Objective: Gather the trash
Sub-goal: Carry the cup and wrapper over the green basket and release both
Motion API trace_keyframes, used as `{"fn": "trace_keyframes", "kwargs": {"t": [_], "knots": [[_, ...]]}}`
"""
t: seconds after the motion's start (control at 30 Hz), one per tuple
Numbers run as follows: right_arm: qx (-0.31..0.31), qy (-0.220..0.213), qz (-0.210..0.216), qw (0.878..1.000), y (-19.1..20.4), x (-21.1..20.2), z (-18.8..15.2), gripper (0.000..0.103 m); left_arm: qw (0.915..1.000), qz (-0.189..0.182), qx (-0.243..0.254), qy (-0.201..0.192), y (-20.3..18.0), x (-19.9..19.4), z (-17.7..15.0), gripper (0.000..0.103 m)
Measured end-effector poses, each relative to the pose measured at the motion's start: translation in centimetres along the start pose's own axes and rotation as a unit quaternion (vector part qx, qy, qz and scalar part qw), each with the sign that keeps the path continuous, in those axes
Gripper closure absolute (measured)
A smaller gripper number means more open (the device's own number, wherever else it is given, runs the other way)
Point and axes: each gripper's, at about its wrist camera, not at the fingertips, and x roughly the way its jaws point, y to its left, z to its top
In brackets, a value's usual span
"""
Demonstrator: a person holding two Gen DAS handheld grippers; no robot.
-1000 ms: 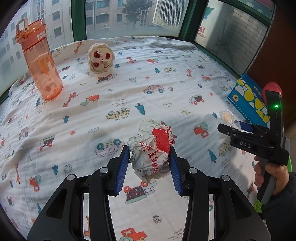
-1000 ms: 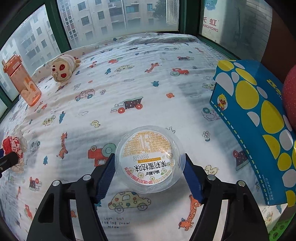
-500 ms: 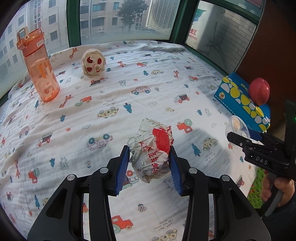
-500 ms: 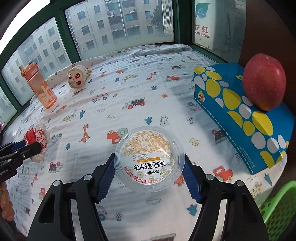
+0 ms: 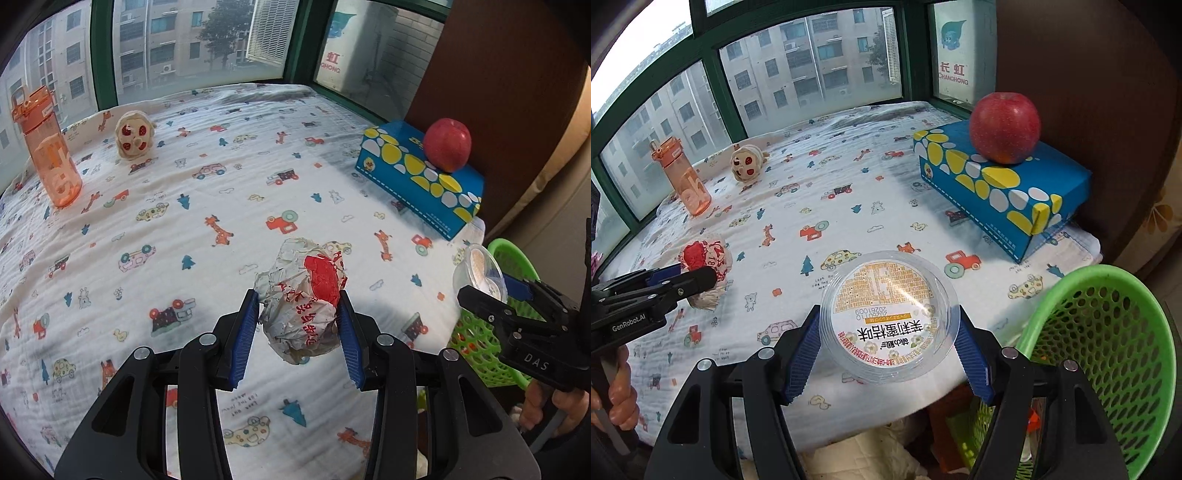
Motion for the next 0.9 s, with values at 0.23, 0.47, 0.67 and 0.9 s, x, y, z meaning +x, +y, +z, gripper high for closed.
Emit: {"fn": "trace_keyframes", "kwargs": {"t": [0.23,0.47,0.67,0.9], "knots": [[0.029,-0.01,-0.021,0.999,-2.8,-3.2,-2.8,0.037,0.9994,-0.022,0.026,0.003,-3.7,-0.3,-1.1,0.061],[0.059,-0.016,-0.043,0.997,-6.2,-5.5,-5.0,0.037,0.9975,-0.041,0.057,0.004,-7.4,-0.5,-1.6,0.061],[0.082,-0.022,-0.068,0.994,-9.2,-7.2,-6.2,0.037,0.9954,-0.054,0.079,0.005,-10.3,-0.6,-1.7,0.061],[0.11,-0.026,-0.1,0.989,-12.8,-8.4,-7.1,0.037,0.9925,-0.065,0.104,0.005,-13.2,-0.7,-1.8,0.061]]}}
